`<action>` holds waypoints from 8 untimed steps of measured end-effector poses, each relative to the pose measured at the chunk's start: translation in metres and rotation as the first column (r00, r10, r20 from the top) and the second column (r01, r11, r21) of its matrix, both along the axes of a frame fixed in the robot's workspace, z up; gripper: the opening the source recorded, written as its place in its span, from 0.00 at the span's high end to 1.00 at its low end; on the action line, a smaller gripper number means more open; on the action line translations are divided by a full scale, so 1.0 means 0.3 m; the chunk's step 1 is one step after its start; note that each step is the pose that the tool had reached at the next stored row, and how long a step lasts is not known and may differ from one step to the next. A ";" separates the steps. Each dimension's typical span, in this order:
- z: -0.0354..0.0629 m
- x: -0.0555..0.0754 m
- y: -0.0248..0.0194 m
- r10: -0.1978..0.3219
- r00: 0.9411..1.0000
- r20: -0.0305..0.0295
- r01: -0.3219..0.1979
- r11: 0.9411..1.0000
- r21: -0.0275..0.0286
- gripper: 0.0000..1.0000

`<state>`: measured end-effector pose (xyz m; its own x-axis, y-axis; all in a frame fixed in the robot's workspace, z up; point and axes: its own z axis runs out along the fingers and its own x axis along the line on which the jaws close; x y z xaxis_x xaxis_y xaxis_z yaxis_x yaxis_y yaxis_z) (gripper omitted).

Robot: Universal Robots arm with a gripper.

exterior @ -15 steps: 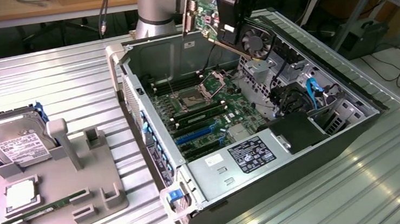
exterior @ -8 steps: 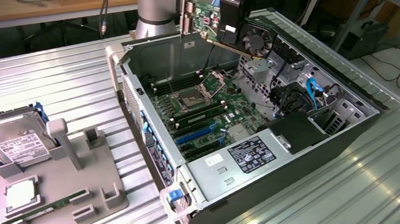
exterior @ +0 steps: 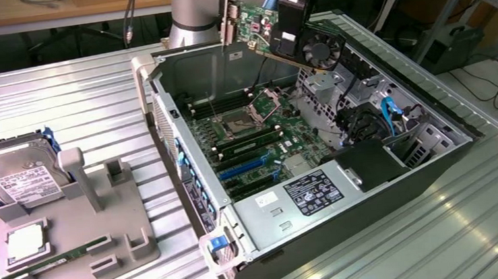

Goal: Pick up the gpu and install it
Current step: 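Insert the gpu into the slot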

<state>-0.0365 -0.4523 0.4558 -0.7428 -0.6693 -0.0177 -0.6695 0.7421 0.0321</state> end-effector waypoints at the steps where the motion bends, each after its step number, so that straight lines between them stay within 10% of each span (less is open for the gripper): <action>1: 0.000 0.000 0.000 0.011 1.000 0.000 -0.011 1.000 0.000 0.72; 8: 0.000 0.000 0.000 0.098 0.995 0.000 -0.098 0.995 0.000 0.72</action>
